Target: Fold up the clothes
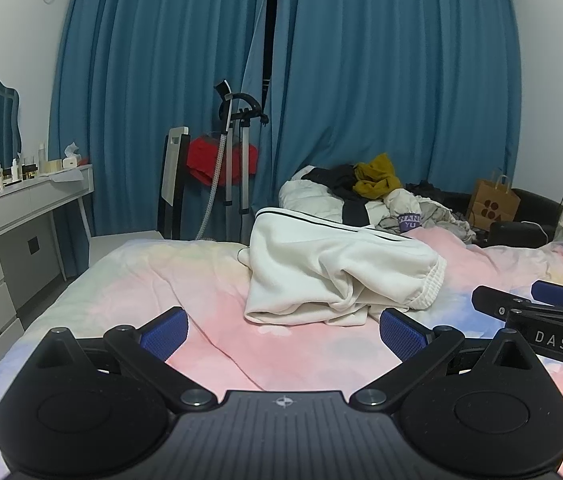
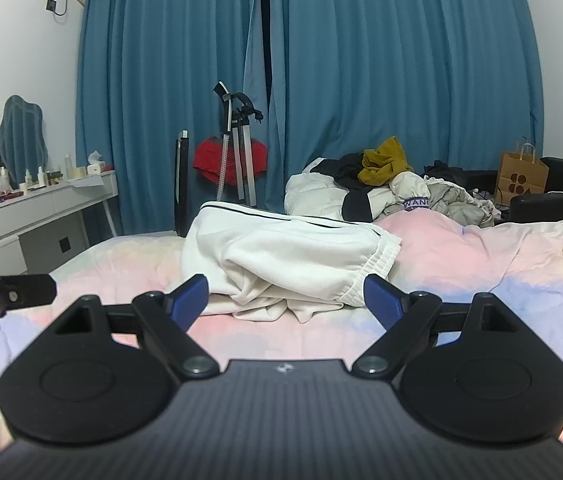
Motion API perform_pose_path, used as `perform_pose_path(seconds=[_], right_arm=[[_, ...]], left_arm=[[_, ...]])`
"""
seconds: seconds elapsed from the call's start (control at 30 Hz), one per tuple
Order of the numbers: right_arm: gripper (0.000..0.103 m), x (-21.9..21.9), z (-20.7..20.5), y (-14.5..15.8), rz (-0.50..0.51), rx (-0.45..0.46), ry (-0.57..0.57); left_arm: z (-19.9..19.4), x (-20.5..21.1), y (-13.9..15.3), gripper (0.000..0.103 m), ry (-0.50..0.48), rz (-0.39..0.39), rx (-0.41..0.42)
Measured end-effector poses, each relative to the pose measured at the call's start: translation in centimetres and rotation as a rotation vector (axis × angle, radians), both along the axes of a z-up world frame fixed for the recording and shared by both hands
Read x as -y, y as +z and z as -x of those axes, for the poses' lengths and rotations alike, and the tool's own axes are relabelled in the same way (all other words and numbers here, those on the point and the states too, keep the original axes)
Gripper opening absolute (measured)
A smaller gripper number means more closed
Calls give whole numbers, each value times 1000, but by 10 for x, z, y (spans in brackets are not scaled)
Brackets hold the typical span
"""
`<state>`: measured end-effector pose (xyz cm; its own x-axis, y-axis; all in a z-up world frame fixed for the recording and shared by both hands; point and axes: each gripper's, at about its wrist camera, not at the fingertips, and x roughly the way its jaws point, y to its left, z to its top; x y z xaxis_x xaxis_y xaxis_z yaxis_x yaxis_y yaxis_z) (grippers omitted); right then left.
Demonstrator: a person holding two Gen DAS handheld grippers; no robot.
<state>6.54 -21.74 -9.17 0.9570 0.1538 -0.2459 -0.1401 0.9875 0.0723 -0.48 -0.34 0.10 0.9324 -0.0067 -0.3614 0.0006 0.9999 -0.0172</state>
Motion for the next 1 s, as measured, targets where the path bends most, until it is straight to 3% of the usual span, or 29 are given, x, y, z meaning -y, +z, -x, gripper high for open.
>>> perform_pose_path(seconds=[1.0], right_arm=[[86,1,-1,-1,1,-8,-15]], left_arm=[[1,0,0,103,-3,-8,4]])
